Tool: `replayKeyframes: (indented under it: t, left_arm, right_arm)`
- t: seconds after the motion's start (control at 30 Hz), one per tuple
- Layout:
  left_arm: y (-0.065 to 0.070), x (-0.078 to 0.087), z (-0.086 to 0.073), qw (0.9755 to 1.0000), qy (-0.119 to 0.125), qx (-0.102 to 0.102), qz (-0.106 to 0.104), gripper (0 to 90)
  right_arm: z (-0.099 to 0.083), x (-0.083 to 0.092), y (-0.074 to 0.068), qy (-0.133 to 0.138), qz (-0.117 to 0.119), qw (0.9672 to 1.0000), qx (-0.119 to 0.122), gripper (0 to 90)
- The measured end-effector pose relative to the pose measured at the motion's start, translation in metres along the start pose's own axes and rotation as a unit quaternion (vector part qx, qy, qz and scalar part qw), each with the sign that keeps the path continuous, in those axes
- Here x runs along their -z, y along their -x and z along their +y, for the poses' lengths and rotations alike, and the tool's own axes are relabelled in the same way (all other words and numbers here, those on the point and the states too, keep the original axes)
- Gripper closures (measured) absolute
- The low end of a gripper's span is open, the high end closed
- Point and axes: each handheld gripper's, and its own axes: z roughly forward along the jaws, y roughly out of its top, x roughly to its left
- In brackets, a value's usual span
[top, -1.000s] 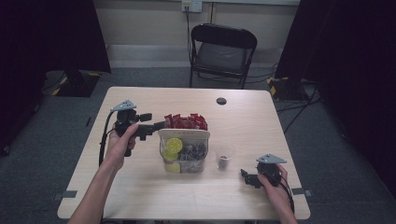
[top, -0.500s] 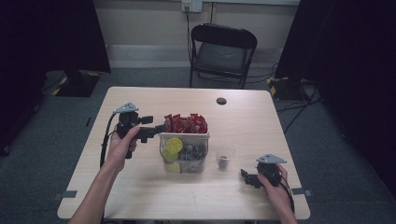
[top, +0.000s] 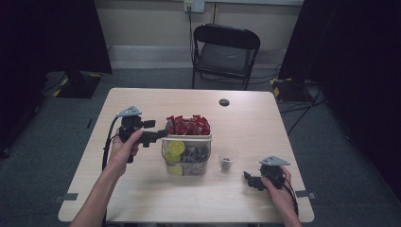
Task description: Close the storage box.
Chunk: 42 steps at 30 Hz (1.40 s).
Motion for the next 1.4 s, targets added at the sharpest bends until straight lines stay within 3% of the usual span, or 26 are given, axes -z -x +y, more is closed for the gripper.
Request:
replayKeyframes:
  t: [0.27, 0.83, 1.2, 1.4]
  left_arm:
    - [0.001, -0.003, -0.003, 1.0000, -0.008, -0.004, -0.004, 19.4]
    - [0.003, -0.016, -0.019, 0.9982, -0.059, -0.013, 0.006, 19.2]
    - [0.007, -0.019, -0.022, 0.9977, -0.063, -0.022, 0.012, 16.4]
    - [0.009, -0.013, -0.021, 0.9988, -0.045, -0.018, 0.010, 16.9]
  right_arm:
    - [0.000, 0.000, 0.000, 0.000, 0.000, 1.0000, 0.000, 12.9]
    - [0.000, 0.000, 0.000, 0.000, 0.000, 1.0000, 0.000, 12.9]
    - [0.000, 0.000, 0.000, 0.000, 0.000, 1.0000, 0.000, 12.9]
    - [0.000, 0.000, 0.000, 0.000, 0.000, 1.0000, 0.000, 12.9]
